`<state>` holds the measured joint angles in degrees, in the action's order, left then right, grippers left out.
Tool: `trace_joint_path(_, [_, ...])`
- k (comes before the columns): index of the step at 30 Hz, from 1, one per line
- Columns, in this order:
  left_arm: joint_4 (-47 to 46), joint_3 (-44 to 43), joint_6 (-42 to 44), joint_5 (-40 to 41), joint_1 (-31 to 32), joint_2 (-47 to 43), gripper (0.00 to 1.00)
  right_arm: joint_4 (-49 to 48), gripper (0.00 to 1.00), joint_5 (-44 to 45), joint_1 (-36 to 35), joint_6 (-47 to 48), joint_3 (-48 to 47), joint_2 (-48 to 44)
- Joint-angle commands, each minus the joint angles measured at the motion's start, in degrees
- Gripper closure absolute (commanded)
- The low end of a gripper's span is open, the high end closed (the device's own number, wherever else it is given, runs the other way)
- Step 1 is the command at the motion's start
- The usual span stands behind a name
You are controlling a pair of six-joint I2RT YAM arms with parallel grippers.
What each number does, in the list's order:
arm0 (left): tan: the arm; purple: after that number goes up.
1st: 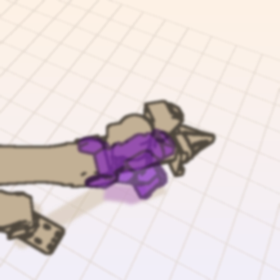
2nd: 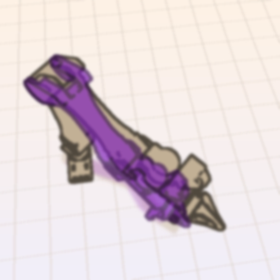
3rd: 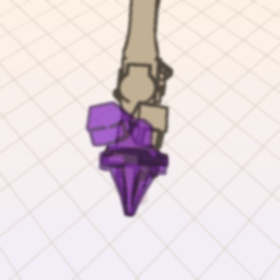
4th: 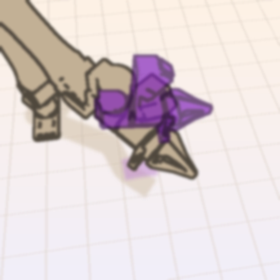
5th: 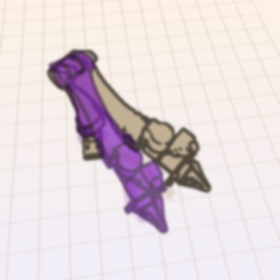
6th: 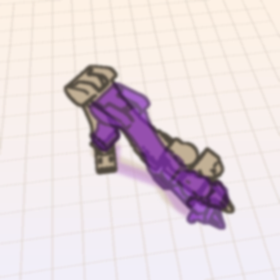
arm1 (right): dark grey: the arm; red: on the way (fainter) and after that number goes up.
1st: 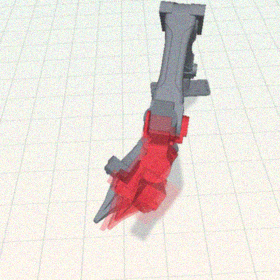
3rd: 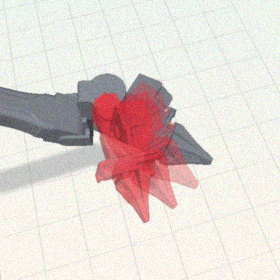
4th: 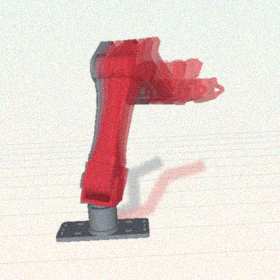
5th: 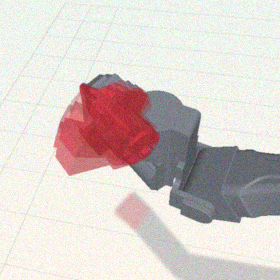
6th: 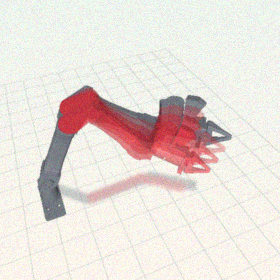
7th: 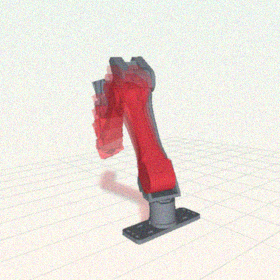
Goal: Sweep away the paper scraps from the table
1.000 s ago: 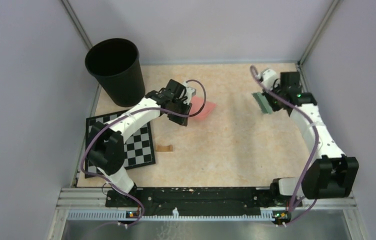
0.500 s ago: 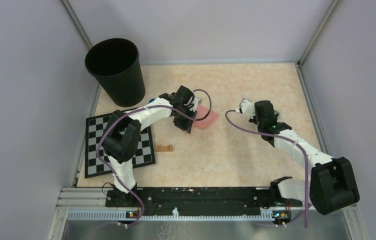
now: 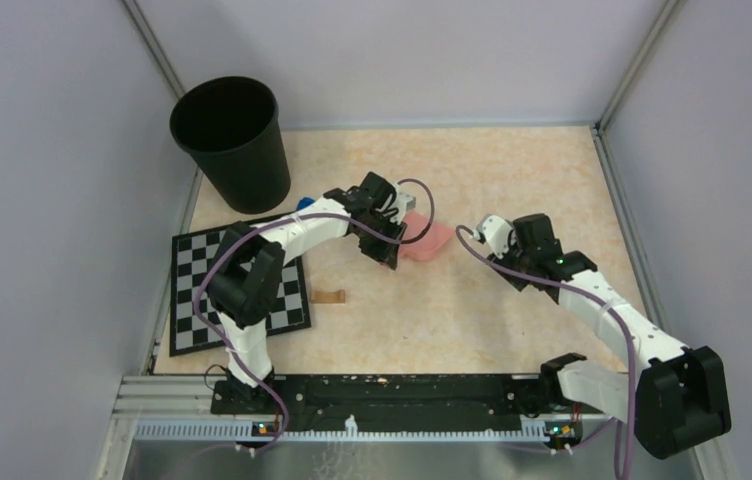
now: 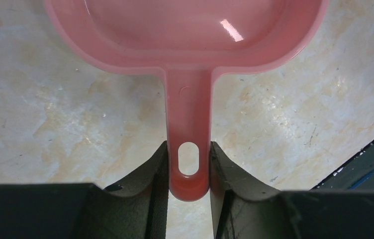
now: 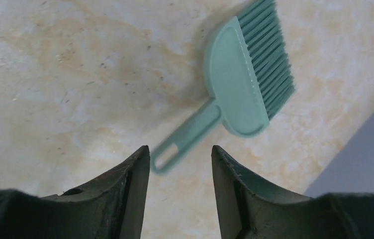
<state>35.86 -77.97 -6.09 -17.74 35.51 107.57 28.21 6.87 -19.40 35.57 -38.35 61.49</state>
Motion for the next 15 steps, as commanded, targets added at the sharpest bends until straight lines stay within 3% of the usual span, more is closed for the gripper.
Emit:
trace_joint_path(1, [-2.08, -0.40, -0.03, -3.27, 0.58, -0.69, 0.63, 4.03, 0.51, -6.59, -0.56, -6.18, -1.86, -0.36])
trace_joint_path(4, [-2.70, 0.27, -0.12, -5.17, 0.54, -1.49, 0.59, 4.70, 0.43, -9.77, -0.43, -8.64, -3.20, -0.04])
trace_joint_path(10, [-2.87, 1.34, 0.52, -9.22, 0.57, -3.01, 0.45, 4.23, 0.38, -16.20, 0.81, -14.51, -6.73, 0.03])
trace_joint_path(12, [-2.99, 1.47, 0.69, -8.25, 0.60, -4.14, 0.41, 2.45, 0.37, -19.63, 3.68, -17.51, -8.04, 0.03])
trace_joint_path(15, [-4.82, 2.34, 1.39, -5.67, 0.60, -7.83, 0.39, -2.84, 0.33, -31.52, 12.25, -24.04, -9.44, -0.37])
